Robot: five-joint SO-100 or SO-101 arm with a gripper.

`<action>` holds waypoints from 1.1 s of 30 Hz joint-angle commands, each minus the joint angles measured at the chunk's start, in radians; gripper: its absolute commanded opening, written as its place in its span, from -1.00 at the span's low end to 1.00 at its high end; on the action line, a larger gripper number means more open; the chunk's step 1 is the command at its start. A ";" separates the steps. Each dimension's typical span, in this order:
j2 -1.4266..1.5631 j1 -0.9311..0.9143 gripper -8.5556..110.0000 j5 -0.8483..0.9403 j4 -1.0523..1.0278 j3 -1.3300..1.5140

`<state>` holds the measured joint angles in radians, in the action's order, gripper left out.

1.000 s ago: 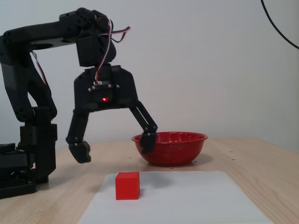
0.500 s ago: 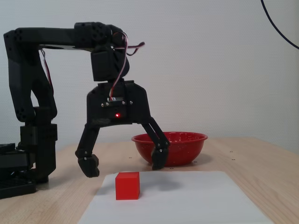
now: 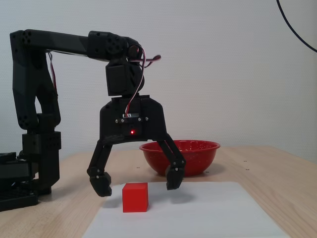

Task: Grasp the red cube and put it in the red bowl.

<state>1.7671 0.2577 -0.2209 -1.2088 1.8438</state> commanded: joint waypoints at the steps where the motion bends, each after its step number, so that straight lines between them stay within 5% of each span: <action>1: 0.034 -0.002 0.05 0.005 0.029 -0.063; 33: 0.009 0.025 -0.16 -0.018 0.121 0.040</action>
<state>1.7395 0.2792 -0.2240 -1.1106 1.9159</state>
